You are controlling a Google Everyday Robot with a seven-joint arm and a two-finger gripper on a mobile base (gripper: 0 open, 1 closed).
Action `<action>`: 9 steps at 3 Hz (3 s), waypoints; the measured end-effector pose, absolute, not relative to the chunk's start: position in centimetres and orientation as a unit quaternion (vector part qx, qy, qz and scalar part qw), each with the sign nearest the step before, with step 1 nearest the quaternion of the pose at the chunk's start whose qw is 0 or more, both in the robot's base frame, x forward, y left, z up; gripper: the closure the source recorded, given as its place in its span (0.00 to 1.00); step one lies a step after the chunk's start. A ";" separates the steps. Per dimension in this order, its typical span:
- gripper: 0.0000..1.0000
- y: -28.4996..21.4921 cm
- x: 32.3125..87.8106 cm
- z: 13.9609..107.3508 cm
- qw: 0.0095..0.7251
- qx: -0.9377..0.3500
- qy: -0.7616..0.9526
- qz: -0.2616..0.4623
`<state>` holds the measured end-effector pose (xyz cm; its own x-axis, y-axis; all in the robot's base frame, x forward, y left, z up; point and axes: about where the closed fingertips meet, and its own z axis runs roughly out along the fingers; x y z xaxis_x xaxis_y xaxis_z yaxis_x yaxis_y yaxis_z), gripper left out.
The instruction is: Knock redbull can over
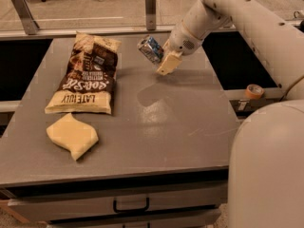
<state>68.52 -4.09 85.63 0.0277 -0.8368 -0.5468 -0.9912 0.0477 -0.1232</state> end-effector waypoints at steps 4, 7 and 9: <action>0.35 -7.3 71.1 85.3 0.111 -0.733 0.665 -0.087; 0.00 -8.0 70.8 85.2 0.101 -0.724 0.672 -0.114; 0.00 -11.1 71.0 89.1 0.239 -0.638 0.731 -0.049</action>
Offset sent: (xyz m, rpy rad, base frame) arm 0.0243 -0.0312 0.0130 -0.5335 -0.1708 0.0260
